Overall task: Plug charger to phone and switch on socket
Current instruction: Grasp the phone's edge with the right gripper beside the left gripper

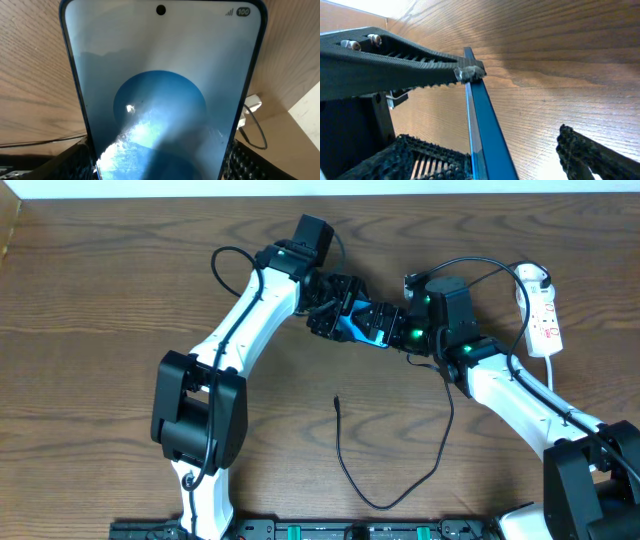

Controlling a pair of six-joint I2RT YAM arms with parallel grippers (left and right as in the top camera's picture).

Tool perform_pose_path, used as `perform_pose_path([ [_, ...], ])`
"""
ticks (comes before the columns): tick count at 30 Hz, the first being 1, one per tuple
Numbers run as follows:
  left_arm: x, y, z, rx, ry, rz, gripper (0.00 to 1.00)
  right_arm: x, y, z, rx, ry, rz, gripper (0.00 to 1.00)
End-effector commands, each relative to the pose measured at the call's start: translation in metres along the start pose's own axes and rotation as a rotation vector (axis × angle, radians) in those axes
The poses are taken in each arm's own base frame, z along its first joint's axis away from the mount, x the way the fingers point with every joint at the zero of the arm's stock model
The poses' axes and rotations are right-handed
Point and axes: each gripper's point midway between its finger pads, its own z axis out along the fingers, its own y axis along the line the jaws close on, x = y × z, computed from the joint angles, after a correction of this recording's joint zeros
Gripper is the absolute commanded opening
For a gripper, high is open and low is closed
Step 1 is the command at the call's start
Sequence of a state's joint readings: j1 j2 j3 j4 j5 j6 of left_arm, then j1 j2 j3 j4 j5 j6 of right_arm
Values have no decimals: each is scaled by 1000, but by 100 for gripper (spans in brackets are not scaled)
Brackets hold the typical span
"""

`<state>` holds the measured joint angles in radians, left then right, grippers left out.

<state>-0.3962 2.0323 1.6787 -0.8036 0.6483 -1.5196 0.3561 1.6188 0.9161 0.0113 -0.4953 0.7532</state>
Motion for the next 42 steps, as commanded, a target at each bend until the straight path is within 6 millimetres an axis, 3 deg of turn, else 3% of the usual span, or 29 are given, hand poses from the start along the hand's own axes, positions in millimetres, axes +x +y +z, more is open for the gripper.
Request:
perform_pose_path([
  [1,14,-9,-11,32,22,19,8,-4,3,0,6,-16,-19,85],
  [11,16,-8,-10,30,24,23,8,-4,3,0,5,-15,-18,62],
  [29,12,-7,-8,23,-7,25,7,-4,4,0,0,-14,-16,57],
  [35,12,-6,-8,21,-8,23,7,-4,4,0,0,-14,-16,44],
  [42,12,-6,-8,21,-8,23,7,-4,4,0,0,-14,-16,39],
])
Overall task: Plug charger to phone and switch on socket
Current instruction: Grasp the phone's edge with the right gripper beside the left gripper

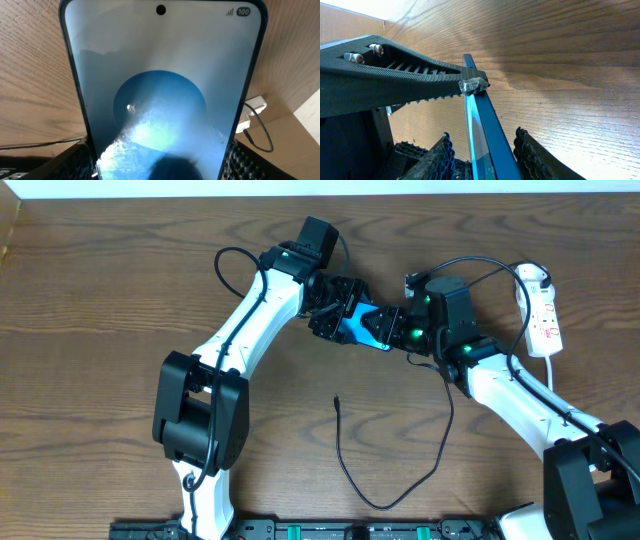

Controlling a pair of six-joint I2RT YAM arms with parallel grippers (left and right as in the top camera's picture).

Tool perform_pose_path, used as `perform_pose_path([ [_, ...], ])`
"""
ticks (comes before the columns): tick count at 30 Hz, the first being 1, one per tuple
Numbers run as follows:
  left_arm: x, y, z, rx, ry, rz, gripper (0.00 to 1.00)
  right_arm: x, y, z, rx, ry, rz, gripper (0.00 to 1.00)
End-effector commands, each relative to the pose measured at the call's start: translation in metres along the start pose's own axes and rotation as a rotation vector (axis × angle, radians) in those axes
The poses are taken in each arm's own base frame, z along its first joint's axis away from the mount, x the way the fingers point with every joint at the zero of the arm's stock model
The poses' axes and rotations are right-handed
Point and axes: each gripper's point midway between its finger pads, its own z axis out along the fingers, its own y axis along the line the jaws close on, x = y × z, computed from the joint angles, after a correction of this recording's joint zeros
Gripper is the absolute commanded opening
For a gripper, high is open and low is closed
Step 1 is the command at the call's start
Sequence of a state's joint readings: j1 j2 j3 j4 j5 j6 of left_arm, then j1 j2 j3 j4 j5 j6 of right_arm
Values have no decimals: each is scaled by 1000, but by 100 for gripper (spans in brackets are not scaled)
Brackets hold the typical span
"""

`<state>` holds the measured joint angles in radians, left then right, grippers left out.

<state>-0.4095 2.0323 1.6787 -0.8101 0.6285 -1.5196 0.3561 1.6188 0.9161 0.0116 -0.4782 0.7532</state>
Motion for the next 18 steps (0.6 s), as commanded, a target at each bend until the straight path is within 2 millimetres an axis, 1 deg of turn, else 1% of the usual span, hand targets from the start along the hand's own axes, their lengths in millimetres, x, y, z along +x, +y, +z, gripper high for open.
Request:
perform_pose_path([
  [1,10,-9,-12,33,8,16,8,-2,6,0,-12,-3,-16,38],
  [4,11,-9,-11,32,9,18,7,-3,6,0,-7,-8,-16,36],
  [10,18,-7,-8,24,14,30,7,-3,5,0,-4,-11,-16,28],
  [18,23,-6,-5,19,29,35,7,-3,5,0,-3,-10,-16,27],
])
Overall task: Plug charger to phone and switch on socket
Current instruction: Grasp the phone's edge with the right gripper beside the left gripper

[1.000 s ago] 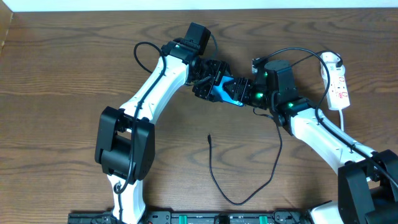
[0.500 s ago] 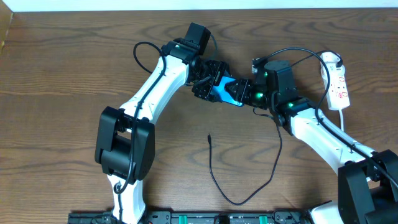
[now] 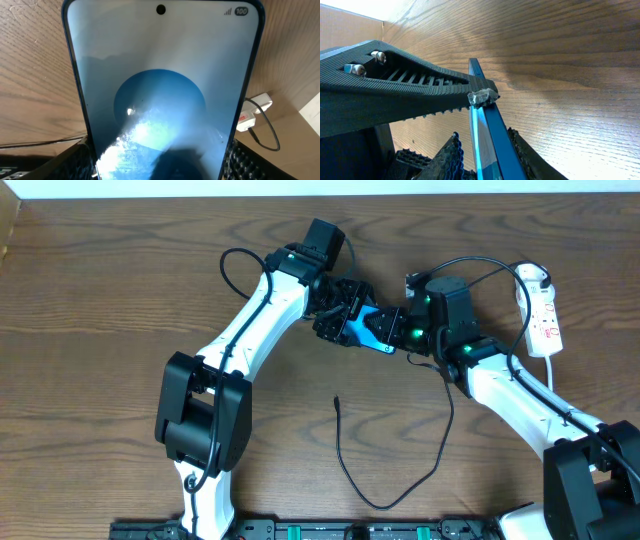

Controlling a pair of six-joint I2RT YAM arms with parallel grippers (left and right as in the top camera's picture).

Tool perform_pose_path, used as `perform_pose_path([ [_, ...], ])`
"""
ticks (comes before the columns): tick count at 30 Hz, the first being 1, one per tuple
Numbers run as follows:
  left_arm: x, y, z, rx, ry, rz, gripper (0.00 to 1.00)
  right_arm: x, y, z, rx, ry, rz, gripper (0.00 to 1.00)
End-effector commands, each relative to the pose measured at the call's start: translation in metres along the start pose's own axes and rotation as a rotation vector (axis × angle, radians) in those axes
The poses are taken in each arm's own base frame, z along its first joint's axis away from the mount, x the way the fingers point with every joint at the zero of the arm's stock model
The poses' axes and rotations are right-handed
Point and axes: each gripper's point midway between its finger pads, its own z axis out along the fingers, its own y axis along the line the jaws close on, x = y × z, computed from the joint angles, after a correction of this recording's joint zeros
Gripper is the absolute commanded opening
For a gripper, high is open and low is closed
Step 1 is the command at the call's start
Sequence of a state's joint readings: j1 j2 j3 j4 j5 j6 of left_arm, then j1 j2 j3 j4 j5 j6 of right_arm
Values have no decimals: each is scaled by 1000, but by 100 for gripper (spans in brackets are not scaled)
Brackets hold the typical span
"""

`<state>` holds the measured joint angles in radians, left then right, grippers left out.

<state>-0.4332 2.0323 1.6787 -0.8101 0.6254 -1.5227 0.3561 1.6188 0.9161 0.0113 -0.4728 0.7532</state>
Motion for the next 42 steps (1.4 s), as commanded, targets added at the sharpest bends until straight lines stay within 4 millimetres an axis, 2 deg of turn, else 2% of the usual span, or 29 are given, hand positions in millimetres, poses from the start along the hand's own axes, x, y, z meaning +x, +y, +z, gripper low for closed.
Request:
perform_pose_path([
  [1,15,-8,-11,31,25,19,8,-3,6,0,-8,-7,-16,27],
  [5,23,-8,-11,29,76,19,7,-3,6,0,-8,-7,-16,25],
  [15,23,-9,-11,32,77,7,7,-4,5,0,-2,-12,-15,13],
  [19,23,-9,-11,32,77,7,8,-4,5,0,-2,-12,-15,1],
  [27,22,-9,-11,32,71,7,9,-4,5,0,-2,-12,-16,1],
  [28,22,-9,-11,32,68,7,27,-4,5,0,-2,-12,-15,1],
  [30,21,-9,-11,33,65,23,77,-5,4,-1,-1,-15,-14,1],
  [31,21,-9,-11,34,65,35,90,-6,3,-1,1,-17,-12,1],
  [37,14,-12,-17,53,57,118,91,-20,-13,-12,2,-28,43,1],
  [42,13,-23,-35,114,41,199,91,-36,-33,-26,7,-50,214,1],
])
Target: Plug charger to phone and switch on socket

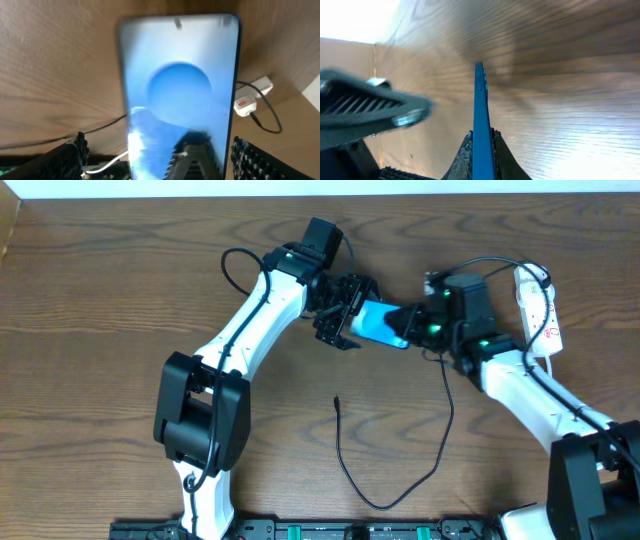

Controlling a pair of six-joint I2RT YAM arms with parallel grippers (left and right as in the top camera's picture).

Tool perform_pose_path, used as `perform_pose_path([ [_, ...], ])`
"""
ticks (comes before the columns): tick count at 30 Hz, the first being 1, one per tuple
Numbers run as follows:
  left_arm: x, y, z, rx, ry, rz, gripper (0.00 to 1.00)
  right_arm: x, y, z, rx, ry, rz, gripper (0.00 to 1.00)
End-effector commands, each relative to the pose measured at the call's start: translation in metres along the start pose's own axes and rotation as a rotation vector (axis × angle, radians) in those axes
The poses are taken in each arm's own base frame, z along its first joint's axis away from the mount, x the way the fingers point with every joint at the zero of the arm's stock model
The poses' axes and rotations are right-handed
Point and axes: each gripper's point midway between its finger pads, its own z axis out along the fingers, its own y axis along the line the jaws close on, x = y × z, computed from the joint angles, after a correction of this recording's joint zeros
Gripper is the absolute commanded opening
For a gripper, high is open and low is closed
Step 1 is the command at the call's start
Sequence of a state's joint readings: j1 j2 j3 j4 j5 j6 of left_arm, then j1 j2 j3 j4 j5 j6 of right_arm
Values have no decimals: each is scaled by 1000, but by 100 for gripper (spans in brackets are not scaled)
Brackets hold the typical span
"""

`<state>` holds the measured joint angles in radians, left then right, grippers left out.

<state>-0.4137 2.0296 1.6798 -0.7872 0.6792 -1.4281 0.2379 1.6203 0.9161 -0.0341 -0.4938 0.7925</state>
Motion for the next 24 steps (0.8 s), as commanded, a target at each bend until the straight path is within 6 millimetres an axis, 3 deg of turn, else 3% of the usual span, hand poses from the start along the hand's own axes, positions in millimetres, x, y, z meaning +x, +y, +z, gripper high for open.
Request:
perform_pose_path([
  [1,11,-20,-33,91,-12,124,91,-15,4,-10,-54,-5,120,1],
  [4,8,-24,-46,117,-61,145,91,-21,6,-17,-108,15,238,1],
  [8,2,-31,-63,152,-163,166,91,-24,27,-24,-218,70,393,1],
  [15,16,-59,-89,286,-185,219,91,-14,60,-35,-327,268,795,1],
  [24,19,-74,-98,361,-182,146,92,-35,101,-54,-500,290,809,1],
])
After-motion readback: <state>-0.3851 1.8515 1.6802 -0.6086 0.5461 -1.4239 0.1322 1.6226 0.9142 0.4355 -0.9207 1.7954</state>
